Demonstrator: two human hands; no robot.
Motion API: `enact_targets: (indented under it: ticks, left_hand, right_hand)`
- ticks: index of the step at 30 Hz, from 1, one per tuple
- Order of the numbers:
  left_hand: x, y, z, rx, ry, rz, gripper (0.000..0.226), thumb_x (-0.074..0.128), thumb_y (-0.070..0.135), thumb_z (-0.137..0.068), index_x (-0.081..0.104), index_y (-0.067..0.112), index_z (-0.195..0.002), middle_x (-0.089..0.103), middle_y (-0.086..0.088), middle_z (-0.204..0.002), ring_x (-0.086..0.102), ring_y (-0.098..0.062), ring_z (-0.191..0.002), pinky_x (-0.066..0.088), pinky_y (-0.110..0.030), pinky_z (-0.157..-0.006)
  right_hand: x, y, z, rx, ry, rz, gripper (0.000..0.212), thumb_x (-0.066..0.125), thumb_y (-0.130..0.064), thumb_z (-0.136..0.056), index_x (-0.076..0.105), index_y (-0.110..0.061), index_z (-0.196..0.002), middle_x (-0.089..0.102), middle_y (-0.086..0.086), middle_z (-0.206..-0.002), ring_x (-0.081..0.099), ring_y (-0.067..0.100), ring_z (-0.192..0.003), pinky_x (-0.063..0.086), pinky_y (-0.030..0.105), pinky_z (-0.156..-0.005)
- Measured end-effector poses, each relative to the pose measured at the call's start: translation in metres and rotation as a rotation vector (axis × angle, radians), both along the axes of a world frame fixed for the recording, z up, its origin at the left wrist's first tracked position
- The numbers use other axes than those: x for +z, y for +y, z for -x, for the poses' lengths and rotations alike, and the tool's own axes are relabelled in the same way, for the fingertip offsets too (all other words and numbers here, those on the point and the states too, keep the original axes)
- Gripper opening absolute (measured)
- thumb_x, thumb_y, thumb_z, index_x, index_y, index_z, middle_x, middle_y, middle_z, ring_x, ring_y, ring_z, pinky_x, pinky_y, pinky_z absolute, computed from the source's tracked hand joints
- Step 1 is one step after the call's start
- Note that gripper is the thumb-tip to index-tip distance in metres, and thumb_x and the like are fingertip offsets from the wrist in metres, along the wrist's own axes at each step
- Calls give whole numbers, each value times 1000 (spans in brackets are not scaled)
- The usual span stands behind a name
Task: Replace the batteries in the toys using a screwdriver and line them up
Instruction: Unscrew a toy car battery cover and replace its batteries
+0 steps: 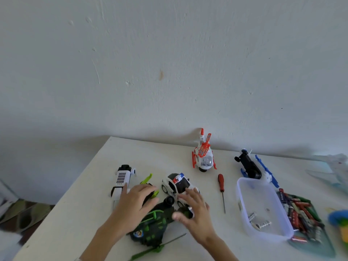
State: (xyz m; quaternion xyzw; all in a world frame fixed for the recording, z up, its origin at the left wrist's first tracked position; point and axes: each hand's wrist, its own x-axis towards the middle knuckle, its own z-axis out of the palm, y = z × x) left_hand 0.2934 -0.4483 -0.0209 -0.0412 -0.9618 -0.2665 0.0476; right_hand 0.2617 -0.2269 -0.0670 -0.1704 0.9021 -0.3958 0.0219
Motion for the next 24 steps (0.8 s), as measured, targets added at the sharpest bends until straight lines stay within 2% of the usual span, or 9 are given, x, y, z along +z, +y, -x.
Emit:
enact_targets:
  ticks: [2,4,7,10,12,15,19,22,24]
  left_hand:
    - [9,16,-8,-92,-76,42,95,14,94,-64,39,42,-140,37,27,-135,24,12,-127,-9,-37,-116]
    - [14,32,-12,-150,-134,190,93,37,90,-64,31,42,-144,32,25,-141,22,6,-134,-10,-41,-118]
    - [5,46,-10,-134,-111,358,82,56,68,-77,24,40,-148,33,18,-147,29,-3,-137,-1,-44,-120]
    - [-3,48,-8,-79,-21,349,74,61,57,-83,27,42,-147,44,20,-141,43,-2,-126,20,-31,-115]
    - [-7,48,-9,-40,11,320,72,60,57,-84,28,43,-146,46,21,-139,46,-1,-121,26,-26,-107]
    - [-9,51,-9,32,16,315,69,59,58,-84,31,43,-146,46,21,-139,46,-3,-122,28,-27,-104]
    - [-11,58,-7,159,31,290,68,66,54,-81,38,42,-142,50,19,-137,50,-6,-120,30,-30,-103]
    - [-14,73,-5,236,51,312,69,83,49,-64,58,37,-127,59,9,-128,57,-18,-116,39,-44,-99]
    - [-23,87,-1,240,167,306,80,94,47,-40,65,31,-113,64,-1,-117,64,-27,-104,50,-52,-83]
  right_hand:
    - [1,5,10,-135,16,181,36,47,-71,-81,56,-50,-110,51,-22,-125,41,0,-122,35,38,-105]
    - [3,9,21,-208,36,147,21,57,-44,-90,63,-39,-109,54,-13,-118,46,9,-114,41,38,-99]
    - [9,12,36,-151,-72,-16,42,69,-37,-83,57,-33,-122,47,-9,-123,43,11,-114,43,30,-98]
    - [17,12,43,-84,-199,-1,60,77,-37,-75,50,-27,-128,49,-8,-112,54,7,-96,53,16,-73]
    - [17,13,47,-68,-199,-15,65,78,-38,-72,47,-28,-128,53,-6,-108,57,9,-90,56,18,-69]
    - [21,23,50,-70,-197,-28,69,80,-37,-69,40,-29,-125,56,-4,-105,61,11,-89,59,24,-68]
    - [36,47,44,-126,-227,97,64,82,-27,-69,38,-25,-115,55,-3,-94,64,9,-76,56,19,-59]
    - [48,69,40,-217,-253,172,58,81,-31,-68,40,-23,-108,60,1,-90,64,7,-69,50,16,-50]
    - [55,82,39,-256,-270,189,57,78,-38,-63,41,-24,-104,63,2,-85,65,12,-69,53,23,-53]
